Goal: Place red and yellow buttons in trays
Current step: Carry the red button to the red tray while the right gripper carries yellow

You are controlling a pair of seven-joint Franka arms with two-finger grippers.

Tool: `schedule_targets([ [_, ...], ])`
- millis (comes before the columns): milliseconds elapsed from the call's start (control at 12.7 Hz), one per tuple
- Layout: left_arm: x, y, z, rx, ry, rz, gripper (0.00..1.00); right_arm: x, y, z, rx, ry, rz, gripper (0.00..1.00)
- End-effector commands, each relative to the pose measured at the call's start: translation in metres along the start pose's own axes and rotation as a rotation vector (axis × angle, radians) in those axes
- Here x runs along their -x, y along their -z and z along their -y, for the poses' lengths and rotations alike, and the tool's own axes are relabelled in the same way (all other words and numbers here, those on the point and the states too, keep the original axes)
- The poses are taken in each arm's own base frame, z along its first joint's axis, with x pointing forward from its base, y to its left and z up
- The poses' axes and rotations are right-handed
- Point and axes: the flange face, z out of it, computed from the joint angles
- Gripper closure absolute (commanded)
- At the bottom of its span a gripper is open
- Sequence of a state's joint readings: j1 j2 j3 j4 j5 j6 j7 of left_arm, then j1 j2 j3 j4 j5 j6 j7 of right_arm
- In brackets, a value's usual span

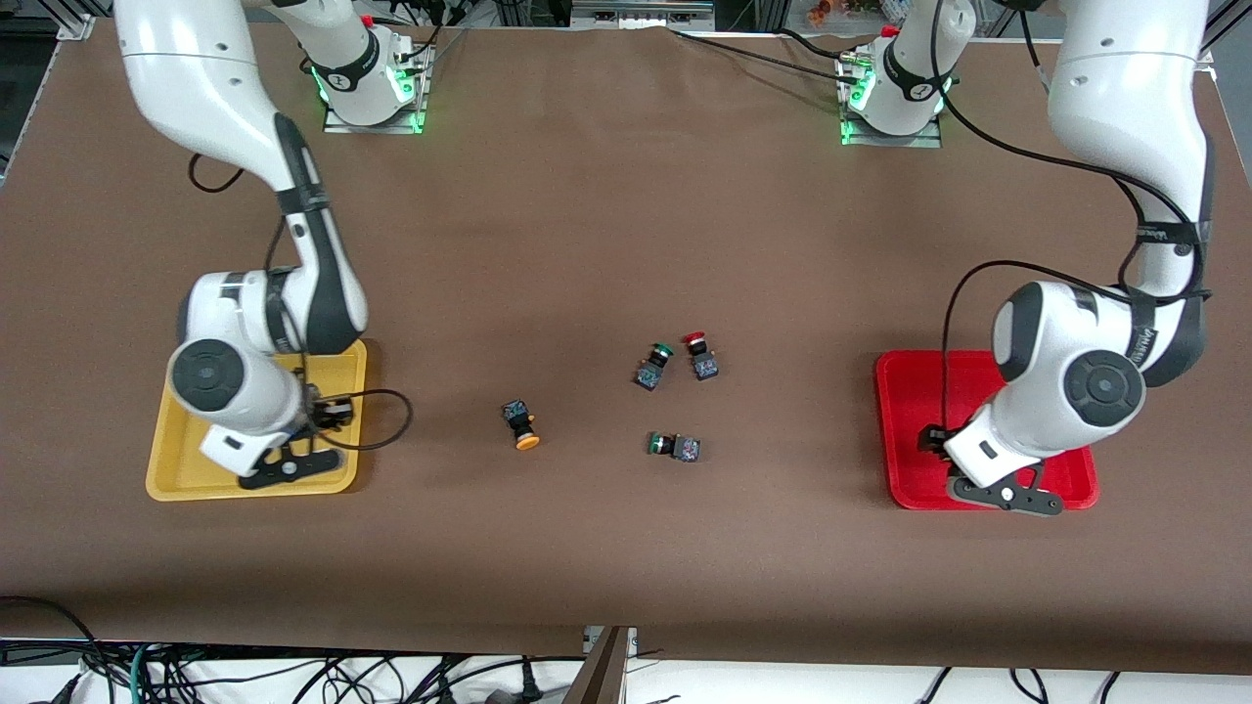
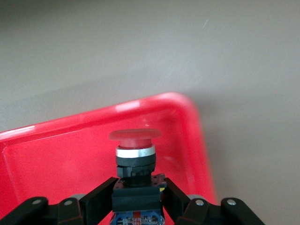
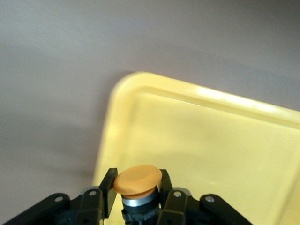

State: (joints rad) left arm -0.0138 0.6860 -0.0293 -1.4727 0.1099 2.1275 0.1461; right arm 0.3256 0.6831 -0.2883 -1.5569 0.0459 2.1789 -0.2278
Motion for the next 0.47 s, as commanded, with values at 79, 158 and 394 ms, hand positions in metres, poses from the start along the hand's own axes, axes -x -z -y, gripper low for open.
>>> schedule_targets([
  [79,0.015,-0.064,0.013,0.042,-0.074,0.033,0.6,0.03,-0.042,-0.023,-0.081,-0.001,-0.046,0.4],
  [158,0.018,-0.072,0.01,0.044,-0.077,0.037,0.59,0.028,-0.034,-0.018,-0.097,-0.01,-0.045,0.27],
  [394,0.019,-0.086,0.007,0.056,-0.072,0.046,0.34,0.005,0.013,0.011,-0.164,-0.098,0.003,0.26],
])
